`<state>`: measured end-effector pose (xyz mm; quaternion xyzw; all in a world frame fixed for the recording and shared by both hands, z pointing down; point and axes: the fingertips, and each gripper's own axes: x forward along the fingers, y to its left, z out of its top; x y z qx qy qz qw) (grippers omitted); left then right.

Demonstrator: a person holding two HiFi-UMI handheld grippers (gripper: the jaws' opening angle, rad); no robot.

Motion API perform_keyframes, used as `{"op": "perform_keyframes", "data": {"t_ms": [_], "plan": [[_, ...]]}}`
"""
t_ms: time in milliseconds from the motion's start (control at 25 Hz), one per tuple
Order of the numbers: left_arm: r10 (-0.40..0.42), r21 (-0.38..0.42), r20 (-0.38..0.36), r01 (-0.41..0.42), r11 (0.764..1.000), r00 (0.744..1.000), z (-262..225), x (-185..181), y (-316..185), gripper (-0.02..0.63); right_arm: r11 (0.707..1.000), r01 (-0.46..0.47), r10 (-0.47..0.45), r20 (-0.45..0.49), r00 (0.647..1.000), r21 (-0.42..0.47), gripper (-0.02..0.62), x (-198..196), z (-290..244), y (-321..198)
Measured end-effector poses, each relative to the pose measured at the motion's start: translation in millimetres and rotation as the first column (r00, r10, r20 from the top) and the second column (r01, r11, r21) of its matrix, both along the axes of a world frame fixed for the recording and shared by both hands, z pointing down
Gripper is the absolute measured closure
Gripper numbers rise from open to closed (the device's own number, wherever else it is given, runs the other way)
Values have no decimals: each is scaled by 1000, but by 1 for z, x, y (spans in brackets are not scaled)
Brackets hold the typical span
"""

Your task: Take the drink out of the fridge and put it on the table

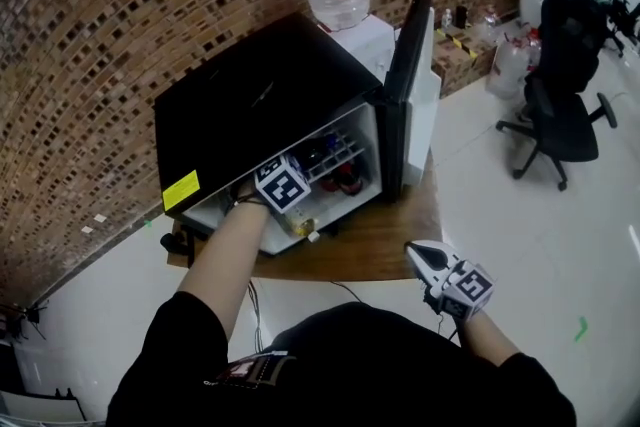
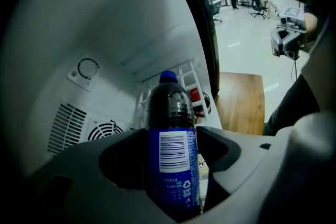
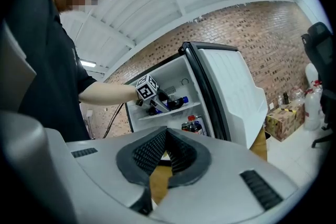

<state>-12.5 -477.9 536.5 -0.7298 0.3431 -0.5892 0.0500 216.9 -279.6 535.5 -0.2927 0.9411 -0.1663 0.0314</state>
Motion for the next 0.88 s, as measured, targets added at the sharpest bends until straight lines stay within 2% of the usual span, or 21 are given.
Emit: {"op": "perform_keyframes", "data": {"t_ms": [360, 520, 680, 880], "plan": [[19, -87, -22, -21, 996, 1000, 4, 4, -1, 324, 1000, -18, 18, 4, 1000, -9, 600, -4, 0, 5], [48, -94, -50, -52, 994, 998, 1, 5, 7, 328, 1000, -13, 13, -1, 1000, -7, 600, -10, -3, 11], [129, -52, -164, -139, 989, 978, -16, 33, 25, 327, 999, -26, 26, 2, 1000, -21, 600, -10, -2, 14], [224, 52, -355, -220, 974, 908, -49, 66, 52, 327, 999, -22, 22, 2, 1000, -32, 600, -18, -2, 20]]}}
